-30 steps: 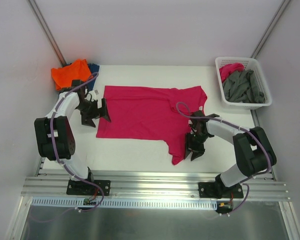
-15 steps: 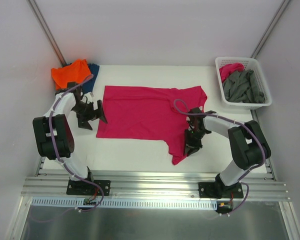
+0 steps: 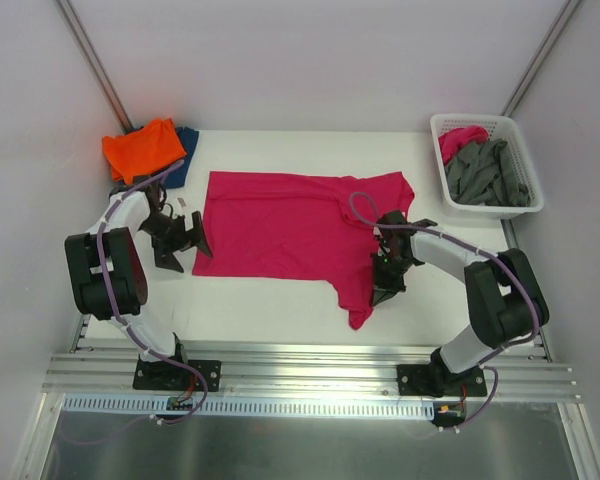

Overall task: Fold and stack the t-shirts
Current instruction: Fold the tshirt

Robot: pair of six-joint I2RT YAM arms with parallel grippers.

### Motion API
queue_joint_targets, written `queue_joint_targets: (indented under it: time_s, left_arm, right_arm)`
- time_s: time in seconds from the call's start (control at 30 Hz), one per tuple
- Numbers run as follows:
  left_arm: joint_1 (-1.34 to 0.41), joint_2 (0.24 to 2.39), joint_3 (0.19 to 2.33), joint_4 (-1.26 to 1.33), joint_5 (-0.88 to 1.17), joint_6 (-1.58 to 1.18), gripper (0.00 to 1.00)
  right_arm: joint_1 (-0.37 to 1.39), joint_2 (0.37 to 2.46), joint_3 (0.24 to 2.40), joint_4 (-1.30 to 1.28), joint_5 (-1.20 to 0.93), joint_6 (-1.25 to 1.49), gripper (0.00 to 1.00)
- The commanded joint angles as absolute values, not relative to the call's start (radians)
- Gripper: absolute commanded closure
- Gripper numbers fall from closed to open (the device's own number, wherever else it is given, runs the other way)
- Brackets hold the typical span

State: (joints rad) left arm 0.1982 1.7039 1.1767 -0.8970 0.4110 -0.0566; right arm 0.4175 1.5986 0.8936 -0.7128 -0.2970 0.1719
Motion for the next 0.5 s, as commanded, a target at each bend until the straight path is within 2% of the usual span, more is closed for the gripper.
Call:
queue_joint_targets:
  time_s: [0.0,0.4,0.47]
  left_arm:
    - [0.206,1.703,1.155,-0.927,0.414,-0.038,0.05]
    - [0.227,1.873,1.229,-0.897,0.478,-0.049,0.21]
    - [0.230,1.893,1.238,-0.897,0.489,-0.048,0.28]
  right_arm:
    - [0.419,1.525,0.882,-0.741,-0.272,0.167,0.99]
    - [0.405,1.490,0.887,-0.744,-0.241,0.149,0.97]
    - [0.402,1.488,0.885,-0.744,-0.236,0.146,0.97]
